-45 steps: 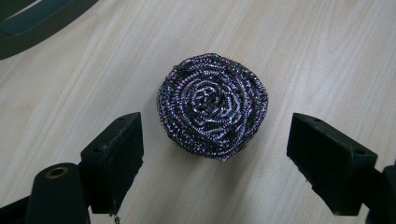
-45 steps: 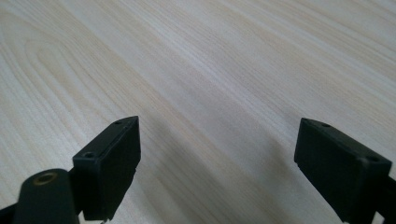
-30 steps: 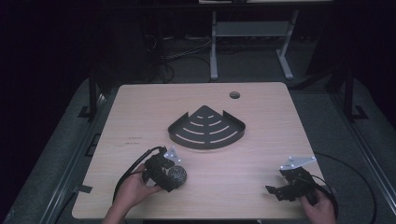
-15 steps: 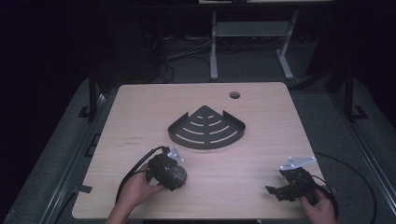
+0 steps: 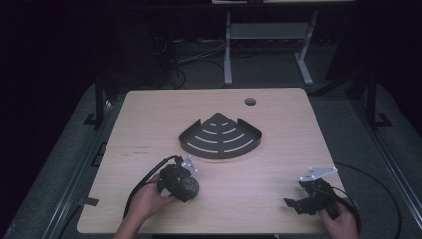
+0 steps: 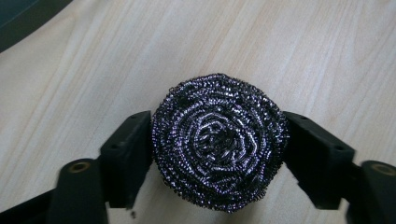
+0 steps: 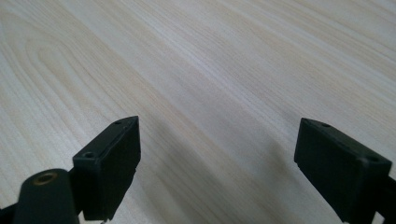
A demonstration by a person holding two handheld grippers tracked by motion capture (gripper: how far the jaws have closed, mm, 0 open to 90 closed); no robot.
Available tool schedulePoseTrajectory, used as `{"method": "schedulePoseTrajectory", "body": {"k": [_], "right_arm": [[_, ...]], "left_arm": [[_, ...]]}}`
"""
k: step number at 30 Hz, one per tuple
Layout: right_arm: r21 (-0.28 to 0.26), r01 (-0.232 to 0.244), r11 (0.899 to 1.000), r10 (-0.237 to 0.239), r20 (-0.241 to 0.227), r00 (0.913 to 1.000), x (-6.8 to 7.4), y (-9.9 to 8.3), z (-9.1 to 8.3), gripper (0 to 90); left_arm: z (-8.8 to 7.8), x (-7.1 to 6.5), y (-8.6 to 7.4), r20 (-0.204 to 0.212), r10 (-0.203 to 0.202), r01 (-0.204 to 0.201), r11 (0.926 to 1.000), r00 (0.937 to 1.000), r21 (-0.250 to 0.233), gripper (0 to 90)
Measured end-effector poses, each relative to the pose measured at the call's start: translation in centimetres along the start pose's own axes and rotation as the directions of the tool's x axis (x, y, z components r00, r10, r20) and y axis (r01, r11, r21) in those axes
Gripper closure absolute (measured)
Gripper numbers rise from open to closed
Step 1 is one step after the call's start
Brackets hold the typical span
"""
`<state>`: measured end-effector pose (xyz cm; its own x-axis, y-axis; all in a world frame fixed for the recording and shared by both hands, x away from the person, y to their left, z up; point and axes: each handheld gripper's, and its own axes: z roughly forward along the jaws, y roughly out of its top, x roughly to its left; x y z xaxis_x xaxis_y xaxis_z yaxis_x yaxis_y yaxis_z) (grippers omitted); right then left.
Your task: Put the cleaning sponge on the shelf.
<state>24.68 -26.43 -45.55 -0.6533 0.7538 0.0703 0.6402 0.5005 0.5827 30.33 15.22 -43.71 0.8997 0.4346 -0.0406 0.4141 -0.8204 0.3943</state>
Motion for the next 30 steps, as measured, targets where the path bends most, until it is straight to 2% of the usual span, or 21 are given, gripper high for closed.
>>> {"method": "schedulePoseTrajectory", "body": {"k": [14, 30], "right_arm": [[-0.001, 0.003, 1.000, -0.003, -0.004, 1.0000, 0.1, 0.1, 0.1, 14.3], [0.012, 0.013, 1.000, -0.013, -0.009, 0.9999, 0.3, 0.1, 0.4, 14.4]], "left_arm": [[-0.1, 0.0, 0.1, -0.010, 0.017, -0.017, 0.9999, 0.9998, 0.004, 31.5], [-1.3, 0.3, 1.1, 0.013, 0.012, -0.012, 0.9994, 0.9998, -0.032, 31.3]]}}
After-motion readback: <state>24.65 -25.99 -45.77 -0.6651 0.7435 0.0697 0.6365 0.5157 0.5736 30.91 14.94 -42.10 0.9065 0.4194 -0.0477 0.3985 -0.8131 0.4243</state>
